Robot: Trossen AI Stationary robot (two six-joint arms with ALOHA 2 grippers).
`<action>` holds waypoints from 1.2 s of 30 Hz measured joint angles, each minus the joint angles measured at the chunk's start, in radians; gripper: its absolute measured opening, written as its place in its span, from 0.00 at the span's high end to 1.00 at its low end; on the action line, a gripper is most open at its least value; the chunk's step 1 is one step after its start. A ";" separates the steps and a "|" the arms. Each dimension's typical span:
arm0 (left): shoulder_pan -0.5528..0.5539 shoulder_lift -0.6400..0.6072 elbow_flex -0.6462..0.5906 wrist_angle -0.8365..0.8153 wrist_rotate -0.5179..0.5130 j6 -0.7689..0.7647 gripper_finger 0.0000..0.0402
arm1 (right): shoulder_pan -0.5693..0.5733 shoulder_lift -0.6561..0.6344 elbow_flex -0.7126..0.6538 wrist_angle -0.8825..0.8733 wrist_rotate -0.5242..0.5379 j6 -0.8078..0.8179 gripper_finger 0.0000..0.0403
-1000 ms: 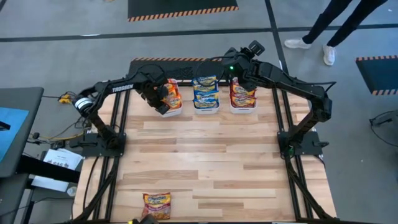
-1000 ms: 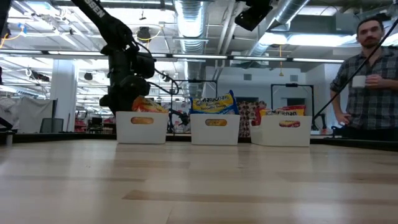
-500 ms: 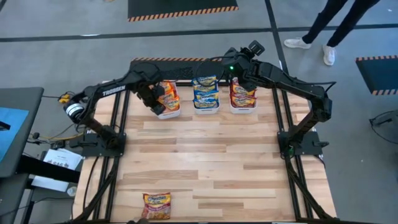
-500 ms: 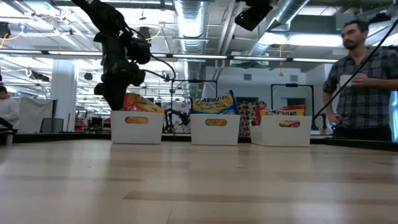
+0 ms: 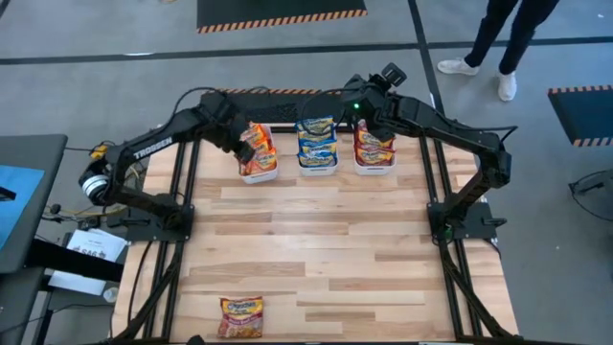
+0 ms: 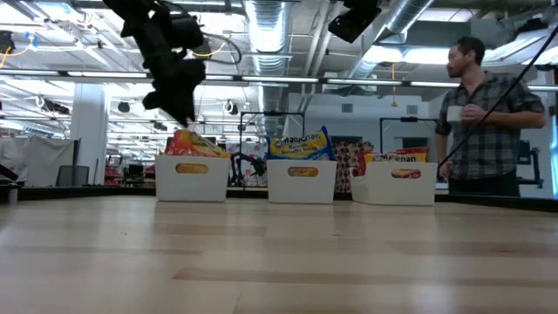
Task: Sort Maruchan noodles
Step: Put the orange noodle pack into the left white bin
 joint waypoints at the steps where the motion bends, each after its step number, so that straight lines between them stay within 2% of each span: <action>1: 0.000 -0.005 0.000 0.035 0.001 -0.011 0.65 | -0.001 0.000 0.000 0.000 -0.004 0.000 0.66; 6: -0.001 0.014 0.001 0.090 0.002 -0.024 0.65 | -0.001 0.000 0.000 0.000 -0.027 0.000 0.66; 15: -0.006 0.114 0.001 -0.046 0.016 -0.002 0.65 | -0.001 0.000 0.000 0.000 -0.028 -0.002 0.66; 19: -0.029 0.117 0.001 -0.055 0.024 0.013 0.65 | -0.001 0.000 0.000 0.000 -0.029 -0.002 0.66; 25: -0.031 0.137 0.001 -0.108 -0.064 0.003 0.65 | -0.001 0.000 0.000 0.000 -0.028 -0.002 0.66; 36: -0.028 0.141 0.001 -0.100 -0.038 0.015 0.65 | 0.002 0.000 0.000 0.000 -0.025 -0.001 0.66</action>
